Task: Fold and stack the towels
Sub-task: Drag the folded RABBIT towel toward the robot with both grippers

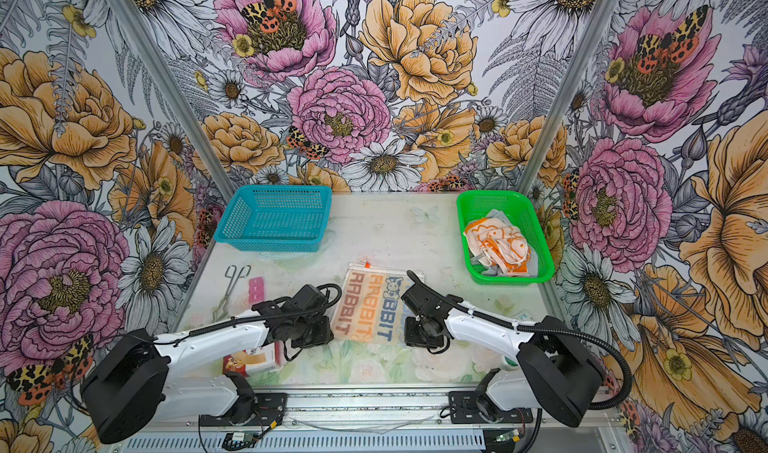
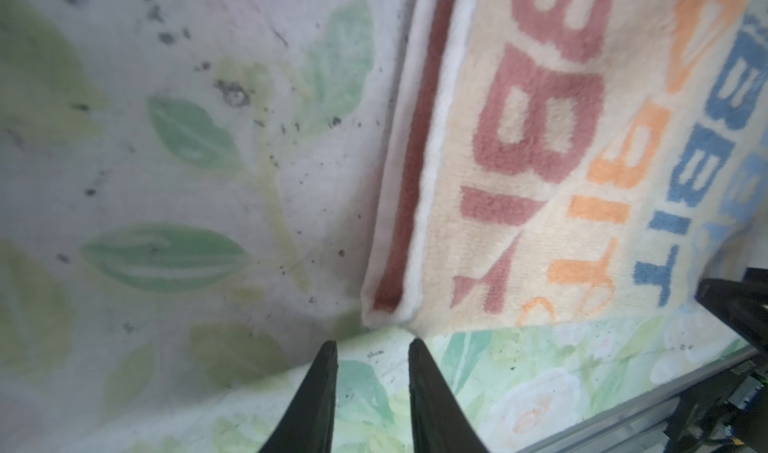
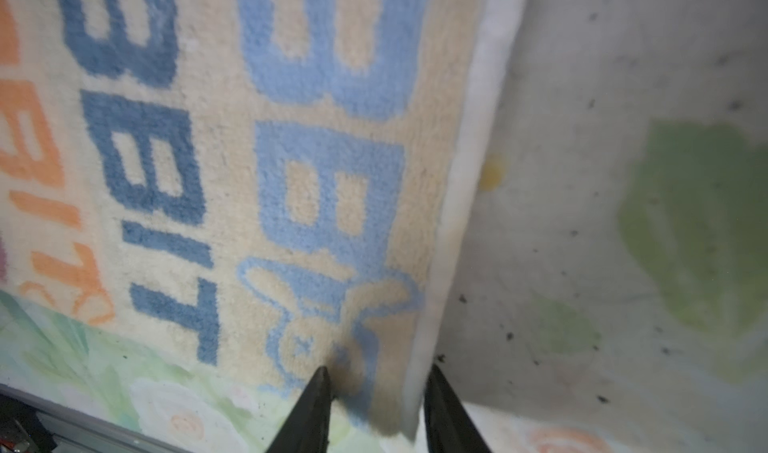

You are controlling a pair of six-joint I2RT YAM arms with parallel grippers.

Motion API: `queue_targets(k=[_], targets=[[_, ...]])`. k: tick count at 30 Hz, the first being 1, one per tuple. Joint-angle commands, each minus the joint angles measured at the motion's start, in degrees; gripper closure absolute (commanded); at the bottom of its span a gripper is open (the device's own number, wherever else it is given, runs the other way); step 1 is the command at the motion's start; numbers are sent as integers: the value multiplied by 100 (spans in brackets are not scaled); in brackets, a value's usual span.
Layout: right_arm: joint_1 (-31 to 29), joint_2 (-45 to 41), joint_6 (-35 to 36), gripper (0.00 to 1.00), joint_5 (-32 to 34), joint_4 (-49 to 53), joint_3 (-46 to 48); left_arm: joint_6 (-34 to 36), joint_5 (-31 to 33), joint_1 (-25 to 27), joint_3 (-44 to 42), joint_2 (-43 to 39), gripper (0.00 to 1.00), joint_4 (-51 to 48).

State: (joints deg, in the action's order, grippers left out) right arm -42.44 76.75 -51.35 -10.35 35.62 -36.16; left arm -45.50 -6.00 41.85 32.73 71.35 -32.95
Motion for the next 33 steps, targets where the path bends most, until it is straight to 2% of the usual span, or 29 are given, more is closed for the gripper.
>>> queue_targets(k=[1, 8, 10, 12, 17, 19, 22, 23, 29, 33], targets=[[-124, 78, -182, 63, -138, -122, 47, 134, 204, -153, -80, -133, 67, -164], [-267, 154, -298, 65, -55, -131, 202, 346, -89, -229, -1, 104, 65, 249], [-265, 180, -305, 73, -64, -129, 193, 411, -80, -240, 70, 230, 65, 290], [-270, 178, -316, 86, -55, -134, 195, 470, -78, -251, 110, 370, 64, 366], [-271, 177, -323, 100, -81, -117, 258, 550, -127, -255, 182, 638, 64, 569], [-266, 149, -332, 100, -81, -99, 294, 569, -158, -260, 198, 706, 68, 605], [-270, 50, -365, 100, -90, -19, 350, 565, -313, -251, 189, 726, 97, 563], [-267, -19, -384, 100, -90, 29, 384, 520, -331, -221, 154, 657, 100, 459], [-266, -773, -595, 100, -203, 545, 818, -492, -371, 497, -327, -425, 100, -426], [-429, -1198, -692, 100, -414, 751, 986, -610, -447, 668, -312, -758, 100, -895]])
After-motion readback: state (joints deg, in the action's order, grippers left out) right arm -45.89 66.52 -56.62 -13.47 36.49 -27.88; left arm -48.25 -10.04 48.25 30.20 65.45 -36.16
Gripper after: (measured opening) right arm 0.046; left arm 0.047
